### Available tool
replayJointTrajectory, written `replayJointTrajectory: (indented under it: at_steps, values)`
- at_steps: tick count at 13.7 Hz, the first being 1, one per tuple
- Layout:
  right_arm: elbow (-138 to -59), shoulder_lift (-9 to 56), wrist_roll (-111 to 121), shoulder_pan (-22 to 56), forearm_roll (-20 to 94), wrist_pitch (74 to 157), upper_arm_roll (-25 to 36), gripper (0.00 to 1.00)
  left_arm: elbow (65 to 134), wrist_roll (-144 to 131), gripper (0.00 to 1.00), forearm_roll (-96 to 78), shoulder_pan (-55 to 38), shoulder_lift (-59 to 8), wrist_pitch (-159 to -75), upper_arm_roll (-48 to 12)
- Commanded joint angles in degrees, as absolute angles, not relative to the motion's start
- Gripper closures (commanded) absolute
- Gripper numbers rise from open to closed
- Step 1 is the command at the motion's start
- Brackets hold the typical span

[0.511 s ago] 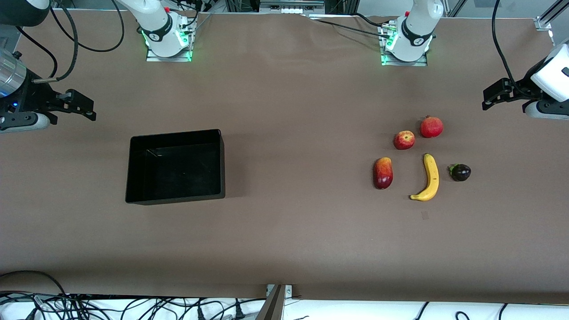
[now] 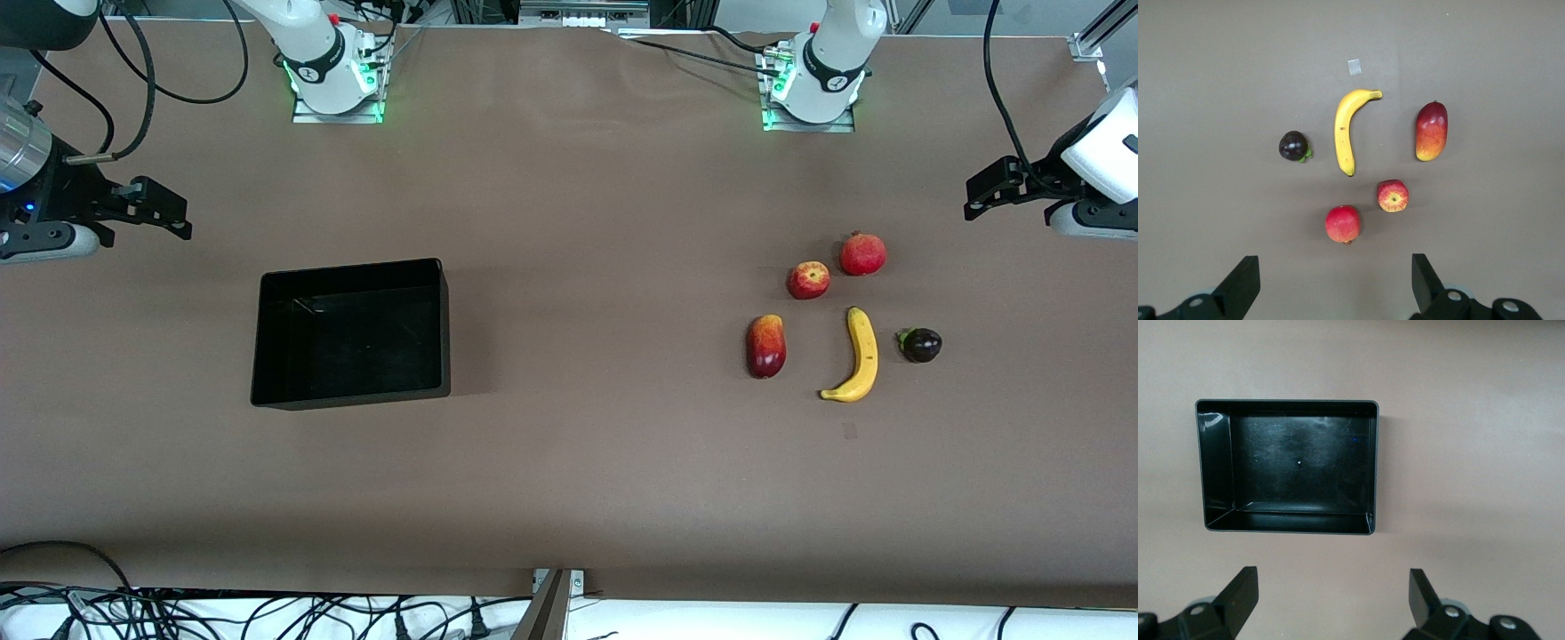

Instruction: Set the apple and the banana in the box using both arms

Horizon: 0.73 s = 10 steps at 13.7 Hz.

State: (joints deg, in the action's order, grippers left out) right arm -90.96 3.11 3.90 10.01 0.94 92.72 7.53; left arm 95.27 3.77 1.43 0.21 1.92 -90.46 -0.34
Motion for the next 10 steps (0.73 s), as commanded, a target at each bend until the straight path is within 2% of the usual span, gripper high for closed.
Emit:
replayJointTrajectory:
  at_steps: [1, 6, 10]
  values:
    - [-93.24, 3.51, 4.40, 9.93, 0.09, 92.46, 7.47, 0.00, 93.96, 4.92, 0.00, 1.05, 0.26, 1.58, -89.38, -0.44]
    - [-109.65, 3.87, 4.39, 9.67, -0.35, 109.30, 7.82, 0.00, 93.96, 4.92, 0.00, 1.05, 0.26, 1.58, -89.30, -0.44]
    - [-118.02, 4.30, 4.48, 9.76, -0.35, 120.56, 7.73, 0.00, 93.96, 4.92, 0.00, 1.05, 0.18, 1.58, -89.30, -0.44]
